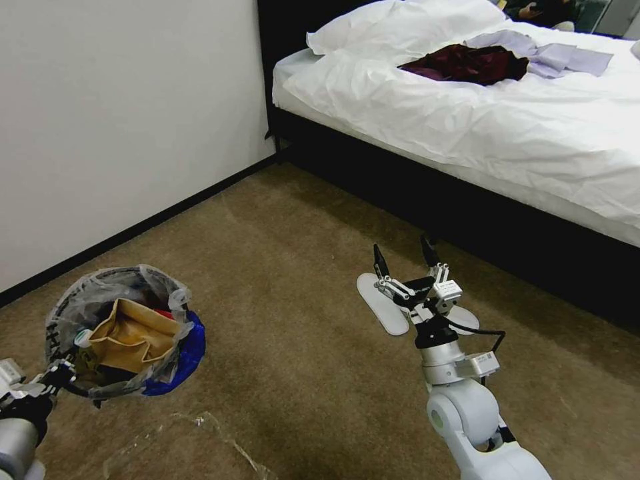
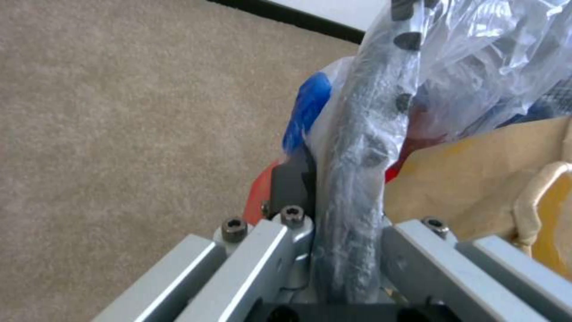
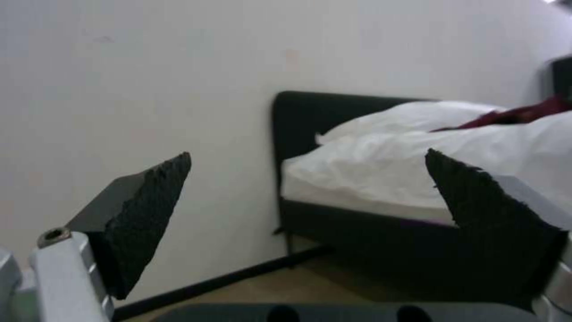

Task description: Pick up the trash bin and place the garbage on the floor into it.

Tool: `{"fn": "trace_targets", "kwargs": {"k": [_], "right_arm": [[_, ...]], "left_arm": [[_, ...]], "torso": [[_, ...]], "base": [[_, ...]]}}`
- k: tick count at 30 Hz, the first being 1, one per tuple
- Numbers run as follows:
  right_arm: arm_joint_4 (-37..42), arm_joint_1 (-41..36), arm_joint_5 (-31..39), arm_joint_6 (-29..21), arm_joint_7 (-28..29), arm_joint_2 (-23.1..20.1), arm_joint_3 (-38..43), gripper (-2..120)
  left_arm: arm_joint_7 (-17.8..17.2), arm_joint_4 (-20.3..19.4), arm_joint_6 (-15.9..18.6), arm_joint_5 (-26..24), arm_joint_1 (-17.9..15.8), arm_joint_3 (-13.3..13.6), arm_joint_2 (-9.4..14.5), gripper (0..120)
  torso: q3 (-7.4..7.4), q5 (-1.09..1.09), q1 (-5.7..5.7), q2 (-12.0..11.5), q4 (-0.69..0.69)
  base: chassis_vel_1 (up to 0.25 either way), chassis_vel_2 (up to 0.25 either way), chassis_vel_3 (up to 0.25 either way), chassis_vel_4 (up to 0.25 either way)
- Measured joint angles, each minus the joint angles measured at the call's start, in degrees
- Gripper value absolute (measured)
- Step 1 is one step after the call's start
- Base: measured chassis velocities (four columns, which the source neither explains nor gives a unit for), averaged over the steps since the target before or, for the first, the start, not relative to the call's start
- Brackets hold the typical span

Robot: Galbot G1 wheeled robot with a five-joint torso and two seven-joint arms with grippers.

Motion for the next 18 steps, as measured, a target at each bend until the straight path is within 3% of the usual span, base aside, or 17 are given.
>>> {"fn": "trace_targets", "kwargs": {"k": [18], "right_arm": [[1.9,-3.8,-4.4,-0.2,2.1,1.5,7.4,100]], "left_arm": [[1.3,-0.4,0.0,0.5,-0.2,1.6,-0.2,1]], "torso": [[0.0,-0.01,0.0,0.0,0.0]], "base": [[0.0,0.0,0.0,0.0]]}}
